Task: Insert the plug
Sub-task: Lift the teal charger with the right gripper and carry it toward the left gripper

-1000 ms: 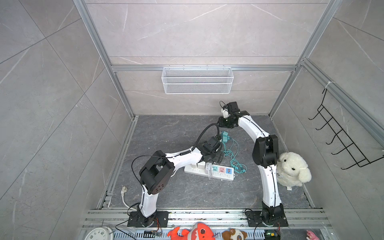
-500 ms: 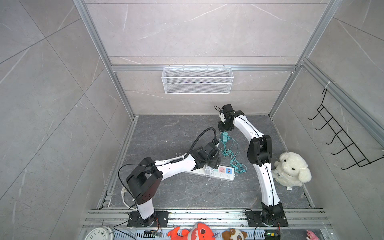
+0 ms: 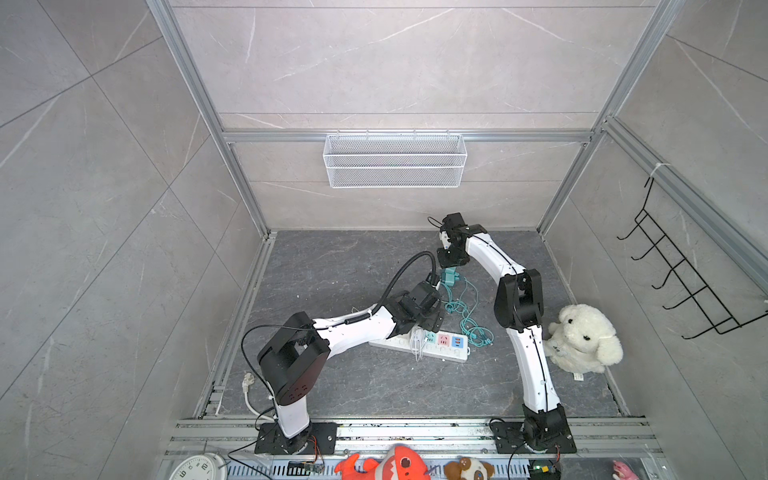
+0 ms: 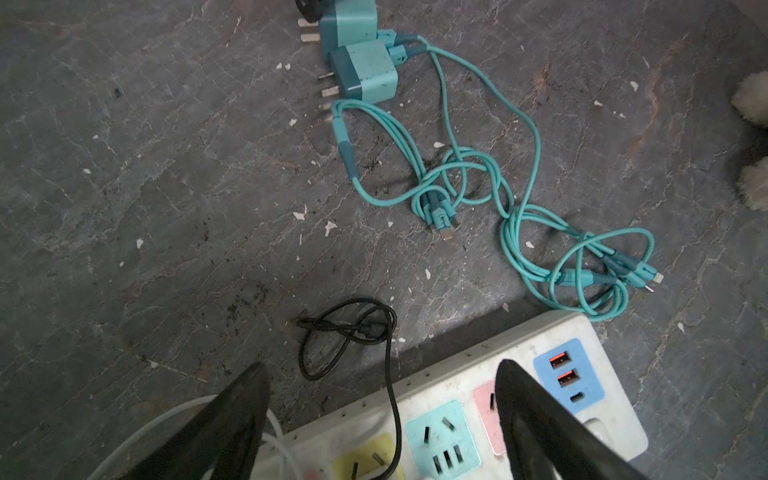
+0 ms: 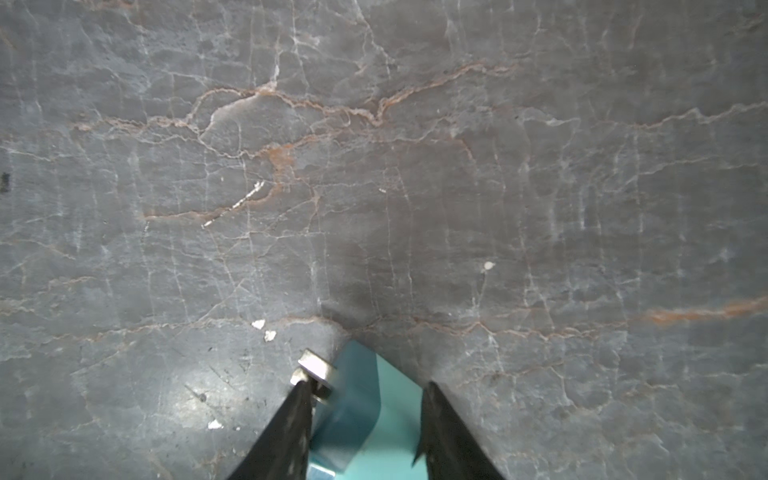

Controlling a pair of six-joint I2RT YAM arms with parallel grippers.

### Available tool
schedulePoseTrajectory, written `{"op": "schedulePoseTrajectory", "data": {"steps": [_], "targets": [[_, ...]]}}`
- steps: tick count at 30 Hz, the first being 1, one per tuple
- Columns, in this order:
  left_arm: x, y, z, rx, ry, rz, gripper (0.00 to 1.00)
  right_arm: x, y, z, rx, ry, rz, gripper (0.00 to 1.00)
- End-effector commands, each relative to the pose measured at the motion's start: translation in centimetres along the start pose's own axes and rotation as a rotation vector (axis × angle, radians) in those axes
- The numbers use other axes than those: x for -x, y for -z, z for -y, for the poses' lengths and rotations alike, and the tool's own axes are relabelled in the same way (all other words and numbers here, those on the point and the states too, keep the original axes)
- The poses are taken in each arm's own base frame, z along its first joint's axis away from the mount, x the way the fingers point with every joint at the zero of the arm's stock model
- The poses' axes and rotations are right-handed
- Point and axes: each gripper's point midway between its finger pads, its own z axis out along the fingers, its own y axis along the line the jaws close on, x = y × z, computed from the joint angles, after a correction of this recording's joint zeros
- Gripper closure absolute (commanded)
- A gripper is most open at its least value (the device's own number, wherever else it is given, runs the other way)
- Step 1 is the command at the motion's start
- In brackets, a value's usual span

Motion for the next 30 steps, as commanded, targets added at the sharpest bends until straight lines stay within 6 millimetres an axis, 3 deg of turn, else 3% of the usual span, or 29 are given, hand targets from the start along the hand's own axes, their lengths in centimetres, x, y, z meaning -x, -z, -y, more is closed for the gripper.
{"op": "schedulePoseTrajectory", "data": {"steps": [1, 15, 21, 30], "targets": [[2.8, 0.1, 0.1, 0.018, -0.041, 0.064, 0.13, -1.0, 0.3, 0.3, -0.015, 0.017, -0.026, 0.54], [4.1, -0.3, -1.7, 0.021, 0.009, 0.083, 0.13, -3.3, 0.4, 0.8, 0.019, -0.038, -0.041, 0.46], [4.2, -0.7, -1.5, 0.009, 0.006, 0.079, 0.13, -3.3, 1.2, 0.1, 0.088, -0.057, -0.013, 0.45], [4.1, -1.3, -1.6, 0.001, 0.016, 0.076, 0.13, -4.1, 2.3, 0.9, 0.152, -0.112, -0.006, 0.40]]}}
